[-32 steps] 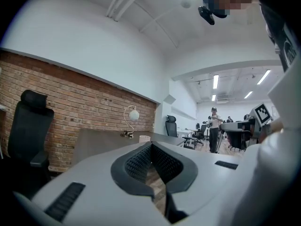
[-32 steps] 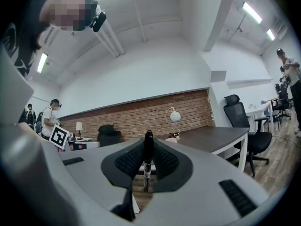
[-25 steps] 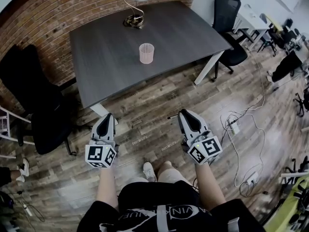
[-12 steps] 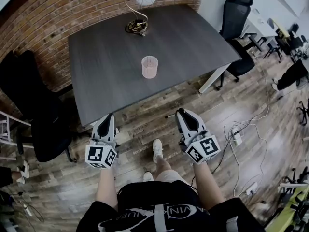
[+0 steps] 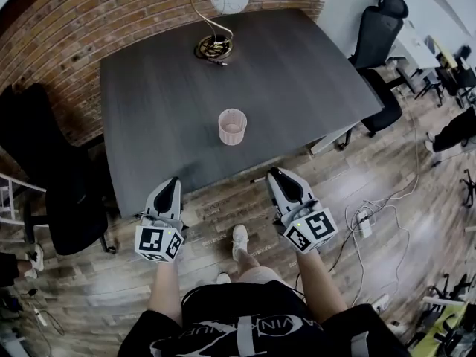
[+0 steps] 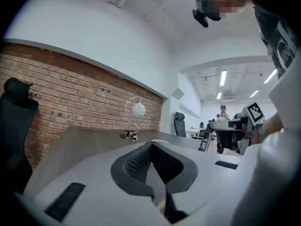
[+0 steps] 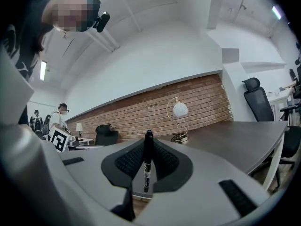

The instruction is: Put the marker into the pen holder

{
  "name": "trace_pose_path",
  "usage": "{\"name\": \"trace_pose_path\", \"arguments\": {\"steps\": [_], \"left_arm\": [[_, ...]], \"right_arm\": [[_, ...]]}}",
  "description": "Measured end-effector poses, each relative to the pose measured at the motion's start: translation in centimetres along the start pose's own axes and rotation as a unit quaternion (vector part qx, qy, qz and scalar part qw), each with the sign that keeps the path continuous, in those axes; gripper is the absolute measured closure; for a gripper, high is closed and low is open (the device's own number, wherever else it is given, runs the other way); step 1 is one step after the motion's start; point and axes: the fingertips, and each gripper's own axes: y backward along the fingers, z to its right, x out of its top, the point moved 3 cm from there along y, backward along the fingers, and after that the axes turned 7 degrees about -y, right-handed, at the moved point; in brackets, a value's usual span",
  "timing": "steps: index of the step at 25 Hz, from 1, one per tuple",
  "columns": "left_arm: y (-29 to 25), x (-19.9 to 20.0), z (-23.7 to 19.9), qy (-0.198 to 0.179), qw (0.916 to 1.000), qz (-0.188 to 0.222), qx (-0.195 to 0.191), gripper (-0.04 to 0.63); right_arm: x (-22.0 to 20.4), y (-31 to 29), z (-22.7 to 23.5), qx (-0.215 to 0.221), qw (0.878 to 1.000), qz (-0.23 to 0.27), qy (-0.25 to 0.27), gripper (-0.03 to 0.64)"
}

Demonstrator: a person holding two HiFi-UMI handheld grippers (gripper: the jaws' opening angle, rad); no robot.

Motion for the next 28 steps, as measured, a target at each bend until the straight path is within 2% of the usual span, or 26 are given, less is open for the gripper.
{"name": "trace_pose_path", "arguments": {"steps": [14,21,28], "left_arm": [[-7.3,-0.8,-1.5,0.004,0.9996,-0.013,0.023,0.583],[-9.2,-0.6,-2.0,0.004,0.9992,-0.014,0.036,0.583],[-10.8,-1.2,-2.2,0.001,0.9992,-0.022,0.032,0.583]], "right_arm": [[1.8,-7.6,4.2,0.054,0.999,-0.009,-0.003,0.56],[3.0,-10.4,5.1,0.084,0.996,-0.001,-0.009,0.56],[3.3,-12.9,5.7,0.096,0.995,0.005,-0.017,0.561]]}}
